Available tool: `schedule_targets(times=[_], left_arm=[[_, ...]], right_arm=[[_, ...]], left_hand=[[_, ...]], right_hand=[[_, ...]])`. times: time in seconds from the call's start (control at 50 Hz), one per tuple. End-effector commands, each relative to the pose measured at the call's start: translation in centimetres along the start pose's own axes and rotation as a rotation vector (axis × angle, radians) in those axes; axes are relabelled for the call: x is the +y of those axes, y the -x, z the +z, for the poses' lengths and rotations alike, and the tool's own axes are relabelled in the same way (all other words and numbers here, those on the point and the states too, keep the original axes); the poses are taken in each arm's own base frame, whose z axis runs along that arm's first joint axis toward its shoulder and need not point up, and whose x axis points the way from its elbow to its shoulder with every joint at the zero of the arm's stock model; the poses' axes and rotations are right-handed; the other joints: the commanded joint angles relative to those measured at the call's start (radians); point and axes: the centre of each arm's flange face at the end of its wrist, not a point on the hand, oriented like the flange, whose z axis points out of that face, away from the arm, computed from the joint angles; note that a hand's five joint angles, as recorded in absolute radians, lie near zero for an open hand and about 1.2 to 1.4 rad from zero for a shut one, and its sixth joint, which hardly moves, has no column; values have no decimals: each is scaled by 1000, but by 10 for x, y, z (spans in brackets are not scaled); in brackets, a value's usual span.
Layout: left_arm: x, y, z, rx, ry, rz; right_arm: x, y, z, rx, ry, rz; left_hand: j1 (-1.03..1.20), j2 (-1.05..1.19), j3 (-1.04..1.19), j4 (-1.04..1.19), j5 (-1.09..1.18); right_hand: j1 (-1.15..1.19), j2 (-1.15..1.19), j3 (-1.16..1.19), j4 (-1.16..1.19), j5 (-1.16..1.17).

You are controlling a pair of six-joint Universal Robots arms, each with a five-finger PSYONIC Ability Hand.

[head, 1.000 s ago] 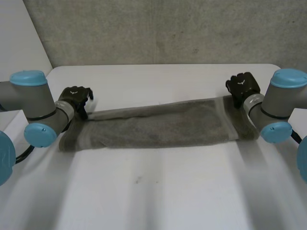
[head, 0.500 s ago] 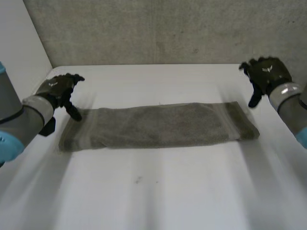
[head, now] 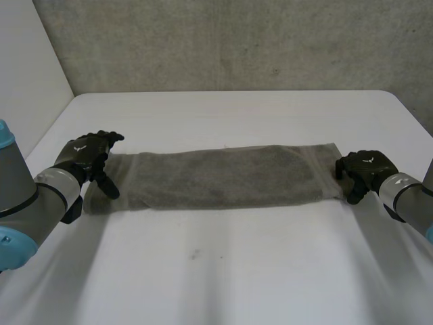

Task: Fold the towel.

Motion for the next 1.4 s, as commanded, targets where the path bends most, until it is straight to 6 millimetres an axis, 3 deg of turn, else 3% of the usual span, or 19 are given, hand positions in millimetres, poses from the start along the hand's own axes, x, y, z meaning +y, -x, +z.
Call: schedule_targets(times=[0.02, 0.2, 0.42, 0.54, 0.58, 0.66, 0.72, 0.74, 0.76, 0.78, 0.8, 0.82, 0.86, 1.02, 1.14, 1.16, 1.18, 1.24, 1.4], left_arm=[[0, 0, 0, -1, 2, 0], [2, -1, -1, 3, 6, 0], [-1, 0, -6, -1, 0, 0], [-3, -1, -10, -1, -7, 1], [-4, -1, -11, -1, -10, 1], [-7, -3, -12, 3, -20, 3], [-7, -4, -13, 7, -20, 5], [-7, -5, -13, 9, -21, 5], [-7, -5, -13, 9, -21, 5], [-8, -5, -13, 8, -24, 6], [-9, -5, -14, 10, -27, 6], [-9, -5, -14, 10, -27, 6], [-8, -5, -14, 8, -26, 6], [-8, -6, -15, 13, -26, 7], [-9, -11, -15, 26, -31, 11], [-9, -14, -14, 35, -32, 14], [-11, -16, -13, 42, -40, 17], [-14, -19, -11, 50, -56, 21], [-28, -51, -3, 133, -138, 44]], right_arm=[[2, -8, 11, 41, -37, -13], [-10, -40, 3, 167, -85, -22], [1, -123, -15, 363, 39, -132], [-29, -141, -20, 441, -20, -190], [-50, -132, -21, 431, -78, -197], [-119, -47, -15, 269, -301, -231], [-133, -17, -14, 215, -353, -252], [-144, 22, -13, 139, -408, -271], [-144, 22, -13, 139, -408, -271], [-150, 65, -15, 53, -459, -293], [-150, 100, -18, -18, -486, -308], [-150, 101, -18, -19, -487, -309], [-143, 162, -27, -149, -518, -331], [-95, 251, -42, -397, -465, -374], [-85, 261, -47, -440, -438, -357], [-90, 259, -50, -440, -442, -327], [-99, 253, -54, -432, -449, -277], [-110, 247, -58, -425, -459, -219], [-123, 149, -63, -264, -369, 1]], left_hand=[[-7, 9, 6, 7, -28], [-7, 9, 6, 7, -28], [-7, 9, 6, 7, -28], [-7, 9, 6, 7, -28], [-7, 9, 6, 7, -28], [-7, 9, 6, 7, -28], [-7, 9, 6, 7, -28], [-7, 9, 6, 7, -28], [-7, 9, 6, 7, -28], [-7, 9, 6, 7, -28], [-7, 9, 6, 7, -28], [-7, 9, 6, 7, -28], [-7, 9, 6, 7, -28], [-7, 9, 6, 7, -28], [-7, 9, 6, 7, -28], [-7, 9, 6, 7, -28], [-7, 9, 6, 7, -28], [-7, 9, 6, 7, -28], [0, 16, 13, 14, -22]], right_hand=[[768, 859, 854, 857, 878], [768, 859, 854, 857, 878], [768, 859, 854, 857, 878], [768, 859, 854, 857, 878], [768, 859, 854, 857, 878], [768, 859, 854, 857, 878], [768, 859, 854, 857, 878], [768, 859, 854, 857, 878], [768, 859, 854, 857, 878], [768, 859, 854, 857, 878], [768, 859, 854, 857, 878], [768, 859, 854, 857, 878], [768, 859, 854, 857, 878], [768, 859, 854, 857, 878], [768, 859, 854, 857, 878], [505, 595, 591, 593, 615], [-137, -47, -51, -49, -28], [-454, -363, -367, -365, -344], [-454, -363, -367, -365, -344]])
